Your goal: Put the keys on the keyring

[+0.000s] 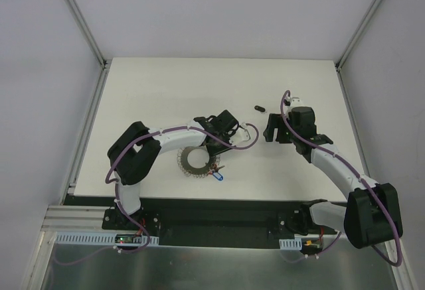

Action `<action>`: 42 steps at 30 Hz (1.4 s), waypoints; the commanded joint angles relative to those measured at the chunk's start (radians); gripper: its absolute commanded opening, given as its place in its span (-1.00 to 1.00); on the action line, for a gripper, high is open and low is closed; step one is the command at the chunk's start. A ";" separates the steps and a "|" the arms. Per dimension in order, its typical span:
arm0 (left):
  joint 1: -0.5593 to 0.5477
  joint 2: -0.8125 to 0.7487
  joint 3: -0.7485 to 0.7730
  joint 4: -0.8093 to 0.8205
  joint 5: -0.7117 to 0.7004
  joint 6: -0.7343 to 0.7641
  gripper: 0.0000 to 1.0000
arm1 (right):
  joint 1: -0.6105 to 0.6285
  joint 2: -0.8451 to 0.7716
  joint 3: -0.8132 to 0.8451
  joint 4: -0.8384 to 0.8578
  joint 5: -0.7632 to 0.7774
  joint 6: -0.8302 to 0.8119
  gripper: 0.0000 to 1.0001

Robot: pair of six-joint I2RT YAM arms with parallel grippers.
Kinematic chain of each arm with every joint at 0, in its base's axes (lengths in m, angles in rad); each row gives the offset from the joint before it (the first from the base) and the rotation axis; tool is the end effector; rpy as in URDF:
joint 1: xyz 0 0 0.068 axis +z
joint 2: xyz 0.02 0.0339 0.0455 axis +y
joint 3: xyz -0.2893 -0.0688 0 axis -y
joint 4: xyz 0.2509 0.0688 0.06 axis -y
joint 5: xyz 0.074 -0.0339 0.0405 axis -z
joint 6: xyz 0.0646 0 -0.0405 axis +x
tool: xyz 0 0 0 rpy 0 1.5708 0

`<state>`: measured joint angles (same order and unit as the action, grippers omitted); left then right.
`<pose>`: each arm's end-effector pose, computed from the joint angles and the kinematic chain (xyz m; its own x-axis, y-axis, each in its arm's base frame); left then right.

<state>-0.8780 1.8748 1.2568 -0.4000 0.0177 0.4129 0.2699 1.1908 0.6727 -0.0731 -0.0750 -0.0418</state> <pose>0.2665 -0.3228 0.1751 -0.1868 0.8532 -0.4870 0.9282 0.3156 0.1969 0.2640 0.0781 0.2329 -0.5231 -0.1880 -0.8313 -0.3480 0.9375 0.0070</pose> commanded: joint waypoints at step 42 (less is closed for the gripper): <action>0.215 -0.517 -0.476 0.471 0.479 -0.174 -1.00 | -0.006 -0.057 0.073 -0.151 -0.010 -0.079 0.65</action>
<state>-0.6720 1.4471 0.8265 -0.0231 0.3985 0.2417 0.2695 1.1069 0.6827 -0.1539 -0.1528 -0.1184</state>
